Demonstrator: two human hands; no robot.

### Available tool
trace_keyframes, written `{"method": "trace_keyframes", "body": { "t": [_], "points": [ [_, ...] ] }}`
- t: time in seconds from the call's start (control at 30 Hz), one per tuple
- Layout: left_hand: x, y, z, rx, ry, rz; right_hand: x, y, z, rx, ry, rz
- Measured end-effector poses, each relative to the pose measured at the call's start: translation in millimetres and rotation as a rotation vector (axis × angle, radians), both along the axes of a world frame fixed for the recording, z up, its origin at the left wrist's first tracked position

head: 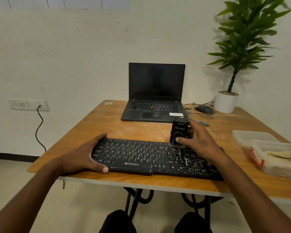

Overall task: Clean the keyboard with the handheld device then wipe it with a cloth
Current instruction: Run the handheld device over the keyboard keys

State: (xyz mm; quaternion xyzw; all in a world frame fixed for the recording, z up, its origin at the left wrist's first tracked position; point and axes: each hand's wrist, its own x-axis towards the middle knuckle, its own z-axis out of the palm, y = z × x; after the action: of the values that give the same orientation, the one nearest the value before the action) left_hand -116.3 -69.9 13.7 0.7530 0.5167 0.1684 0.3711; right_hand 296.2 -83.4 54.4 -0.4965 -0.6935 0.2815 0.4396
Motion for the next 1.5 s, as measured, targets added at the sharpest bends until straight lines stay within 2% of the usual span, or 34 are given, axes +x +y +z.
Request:
{"method": "trace_keyframes", "body": {
  "t": [0.3,0.6,0.7,0.87,1.2,1.5],
  "points": [
    [2.1,-2.2,3.0,-0.01,-0.006,0.005,-38.2,13.4,-6.3,0.022,-0.036,0.059],
    [1.7,-1.2,2.3,0.004,0.0,0.007,6.2,-10.2,-8.9,0.035,0.005,-0.045],
    [2.1,-1.5,1.8,0.006,-0.002,0.008,-12.5,-11.8,-7.7,0.029,0.032,-0.007],
    [3.7,-2.9,3.9,0.001,0.002,0.01,-44.2,-8.1,-8.7,0.063,-0.029,0.06],
    [0.2,-0.7,0.4,0.018,0.001,0.016,11.4,-24.7,-9.4,0.043,-0.026,-0.032],
    [2.3,-0.8,2.1,0.005,0.006,0.013,-53.5,-13.5,-5.1,0.072,-0.007,0.082]
  ]
}}
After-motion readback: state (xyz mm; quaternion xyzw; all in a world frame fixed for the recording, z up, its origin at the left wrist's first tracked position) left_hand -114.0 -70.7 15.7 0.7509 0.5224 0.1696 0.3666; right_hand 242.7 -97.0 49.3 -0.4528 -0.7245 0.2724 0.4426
